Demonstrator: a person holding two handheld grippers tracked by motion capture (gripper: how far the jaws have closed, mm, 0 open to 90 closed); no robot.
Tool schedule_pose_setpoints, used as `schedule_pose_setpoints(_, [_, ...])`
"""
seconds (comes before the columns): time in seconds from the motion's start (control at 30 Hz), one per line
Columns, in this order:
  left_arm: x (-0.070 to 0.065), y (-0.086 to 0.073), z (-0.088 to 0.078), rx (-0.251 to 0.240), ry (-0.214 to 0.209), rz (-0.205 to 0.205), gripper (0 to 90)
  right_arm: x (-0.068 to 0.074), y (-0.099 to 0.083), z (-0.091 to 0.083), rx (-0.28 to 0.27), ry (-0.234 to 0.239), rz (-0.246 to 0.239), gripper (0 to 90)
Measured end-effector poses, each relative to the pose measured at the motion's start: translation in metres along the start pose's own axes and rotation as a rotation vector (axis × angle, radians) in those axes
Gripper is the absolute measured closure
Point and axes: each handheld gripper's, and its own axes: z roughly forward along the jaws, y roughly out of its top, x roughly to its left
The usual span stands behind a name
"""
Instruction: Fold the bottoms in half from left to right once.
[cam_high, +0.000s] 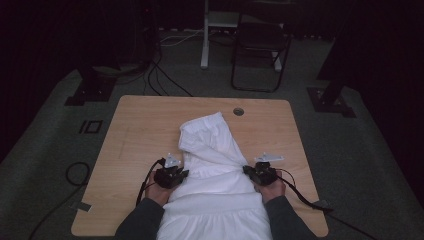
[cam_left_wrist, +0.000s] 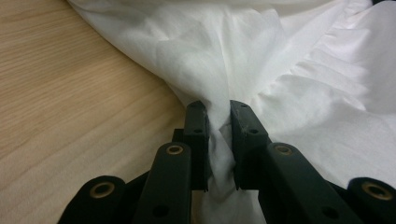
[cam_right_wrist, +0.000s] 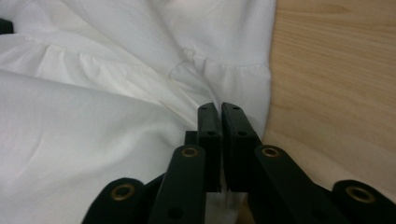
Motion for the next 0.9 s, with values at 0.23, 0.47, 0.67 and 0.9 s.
schedule_pose_setpoints(0.23, [0.000, 0.004, 0.005, -0.007, 0.000, 0.002, 78.8, 0.001, 0.019, -0.008, -0.077, 0.002, -0.040, 53.9])
schedule_pose_setpoints(0.47, [-0.001, 0.004, 0.006, -0.010, 0.003, 0.009, 78.7, 0.021, 0.058, 0.007, -0.097, 0.080, -0.167, 41.3])
schedule_pose_setpoints(0.67, [-0.001, 0.003, 0.006, -0.016, 0.002, 0.006, 78.6, 0.047, 0.071, 0.041, -0.004, 0.112, -0.258, 29.5])
schedule_pose_setpoints(0.9, [-0.001, 0.003, 0.006, -0.017, 0.007, 0.013, 78.6, 0.052, 0.082, 0.056, -0.012, 0.026, -0.309, 79.2])
